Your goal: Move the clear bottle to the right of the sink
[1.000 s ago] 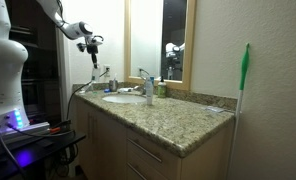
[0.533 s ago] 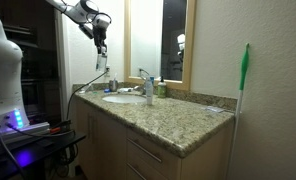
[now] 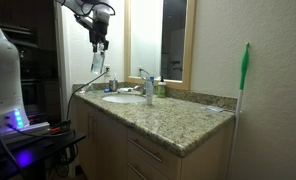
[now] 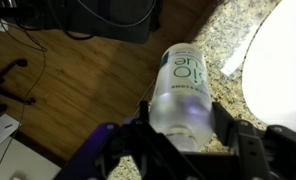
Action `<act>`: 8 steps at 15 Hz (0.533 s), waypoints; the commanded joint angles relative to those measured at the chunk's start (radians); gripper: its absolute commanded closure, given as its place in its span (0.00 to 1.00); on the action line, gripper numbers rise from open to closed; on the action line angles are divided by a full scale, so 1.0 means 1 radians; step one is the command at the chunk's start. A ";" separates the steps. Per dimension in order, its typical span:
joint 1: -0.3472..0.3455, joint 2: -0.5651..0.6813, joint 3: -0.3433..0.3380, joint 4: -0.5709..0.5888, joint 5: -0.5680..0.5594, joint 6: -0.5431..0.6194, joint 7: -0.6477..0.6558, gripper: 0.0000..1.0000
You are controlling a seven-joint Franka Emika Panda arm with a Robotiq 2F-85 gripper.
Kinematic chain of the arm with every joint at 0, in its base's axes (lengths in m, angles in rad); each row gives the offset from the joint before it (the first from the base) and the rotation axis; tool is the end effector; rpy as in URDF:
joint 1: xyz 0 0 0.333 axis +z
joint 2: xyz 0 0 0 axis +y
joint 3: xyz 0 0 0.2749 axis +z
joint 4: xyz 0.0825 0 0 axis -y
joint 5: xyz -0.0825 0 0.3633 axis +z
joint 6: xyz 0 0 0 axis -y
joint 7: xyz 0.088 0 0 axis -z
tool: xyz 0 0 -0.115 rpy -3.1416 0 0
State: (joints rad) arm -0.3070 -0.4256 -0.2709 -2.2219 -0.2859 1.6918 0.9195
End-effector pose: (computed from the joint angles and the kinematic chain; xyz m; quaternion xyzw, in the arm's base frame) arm 0.3265 -0.2570 0.4873 0.7555 -0.6471 -0.0406 0.0942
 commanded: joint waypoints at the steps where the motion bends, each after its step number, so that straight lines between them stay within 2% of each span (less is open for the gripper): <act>1: -0.040 0.059 0.058 -0.037 -0.048 0.169 0.138 0.63; 5: -0.085 0.280 0.004 0.026 -0.143 0.430 0.312 0.63; 8: -0.132 0.450 -0.071 0.115 -0.185 0.538 0.416 0.63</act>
State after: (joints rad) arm -0.3901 -0.1338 -0.2925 -2.2227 -0.4408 2.1650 1.2663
